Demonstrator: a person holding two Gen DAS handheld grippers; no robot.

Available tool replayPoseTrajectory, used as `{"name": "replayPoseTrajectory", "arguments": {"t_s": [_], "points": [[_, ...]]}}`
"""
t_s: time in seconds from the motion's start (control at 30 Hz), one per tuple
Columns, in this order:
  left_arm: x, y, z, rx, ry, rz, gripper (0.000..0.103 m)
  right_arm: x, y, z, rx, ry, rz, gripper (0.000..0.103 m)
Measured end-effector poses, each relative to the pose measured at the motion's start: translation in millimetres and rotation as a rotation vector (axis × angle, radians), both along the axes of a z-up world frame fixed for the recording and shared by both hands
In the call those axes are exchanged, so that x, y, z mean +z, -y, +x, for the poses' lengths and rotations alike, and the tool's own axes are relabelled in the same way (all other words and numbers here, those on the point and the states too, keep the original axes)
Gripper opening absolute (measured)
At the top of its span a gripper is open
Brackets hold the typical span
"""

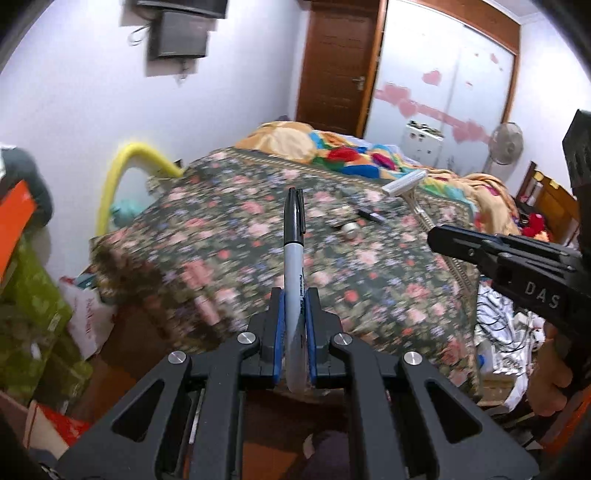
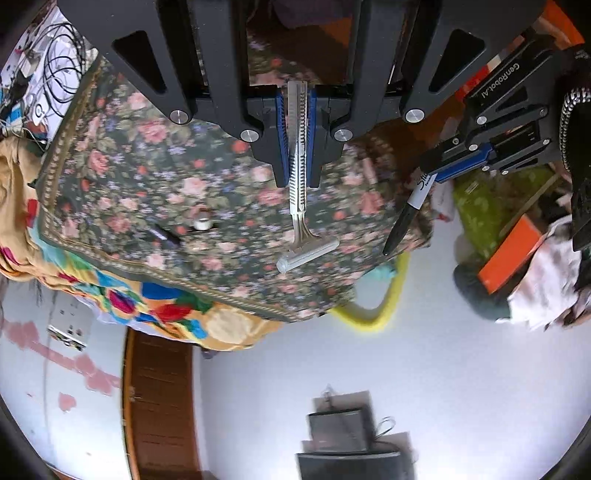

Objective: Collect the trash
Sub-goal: 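Carry the razor in the right tool and the marker in the left tool to the wastebasket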

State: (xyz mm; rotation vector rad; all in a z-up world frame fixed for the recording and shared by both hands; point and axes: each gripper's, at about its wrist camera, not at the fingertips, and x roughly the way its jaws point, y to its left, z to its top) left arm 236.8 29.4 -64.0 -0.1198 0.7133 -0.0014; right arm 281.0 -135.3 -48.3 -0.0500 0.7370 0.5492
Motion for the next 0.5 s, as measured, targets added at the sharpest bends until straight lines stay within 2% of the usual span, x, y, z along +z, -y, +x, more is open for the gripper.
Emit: {"name": "replayPoseTrajectory", "arguments": {"t_s": [0.3,0.5], "points": [[-26,-79,-57,0.152,-0.051,-0.013,0.009,-16,-75,-36,0.14,-0.028,-0.021,0.009],[-52,-122,-81,0.233,-0.091,-0.046,0.009,-40,-126,-51,0.225,-0.076,-0.06,0.009]]}}
